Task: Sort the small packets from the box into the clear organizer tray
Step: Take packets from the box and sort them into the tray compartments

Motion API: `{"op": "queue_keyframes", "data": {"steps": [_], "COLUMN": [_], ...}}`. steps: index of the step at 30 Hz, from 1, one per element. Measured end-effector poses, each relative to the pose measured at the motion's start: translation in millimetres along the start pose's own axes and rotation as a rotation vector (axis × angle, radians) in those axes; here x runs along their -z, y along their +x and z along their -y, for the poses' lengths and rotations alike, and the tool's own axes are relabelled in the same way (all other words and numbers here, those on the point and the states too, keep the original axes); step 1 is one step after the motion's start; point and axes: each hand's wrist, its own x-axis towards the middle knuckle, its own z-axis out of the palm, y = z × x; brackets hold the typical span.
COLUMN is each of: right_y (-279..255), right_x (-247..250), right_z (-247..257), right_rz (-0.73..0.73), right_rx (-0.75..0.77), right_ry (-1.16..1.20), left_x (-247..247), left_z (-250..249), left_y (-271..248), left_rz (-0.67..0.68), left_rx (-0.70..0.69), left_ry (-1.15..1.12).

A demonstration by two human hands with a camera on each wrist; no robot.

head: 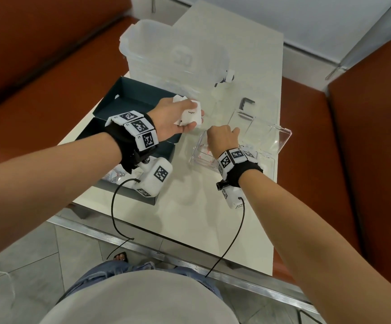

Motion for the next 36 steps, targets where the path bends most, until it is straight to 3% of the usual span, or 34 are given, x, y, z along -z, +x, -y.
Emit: {"op": "queue_keyframes", "data": {"steps": [3, 7, 9, 12, 19, 28, 36], "right_y": [-2, -13, -20, -27, -55, -68, -63], "right_x": [16, 54, 71, 83, 90, 56, 15], "right_z": [-5, -16, -20, -32, -93, -171, -159], "right_rz": [-0.091, -0.281, -0.208, -0.032, 0.02, -0.055, 0.028], "right_rx": [-0.031, -0.147, -0.156, -0.143, -0.268, -0.46, -0.44], "right_ry": [0.179, 0.837, 1.02, 1.07, 1.225, 1.015, 0.584], "left_x": [0, -2, -8, -22, -62, -92, -101], "left_z": [-3, -5, -2, 4, 22, 43, 51], "left_y": [2, 0, 2, 3, 3, 2, 2], "left_rz": [0.053, 0.148, 0.16, 0.215, 0.258, 0.2, 0.171], "left_rx": [0.063, 0.12, 0.101, 0.057, 0.007, 0.048, 0.037], "left_ry": [-0.056, -0.126, -0.088, 0.024, 0.105, 0.074, 0.095]}}
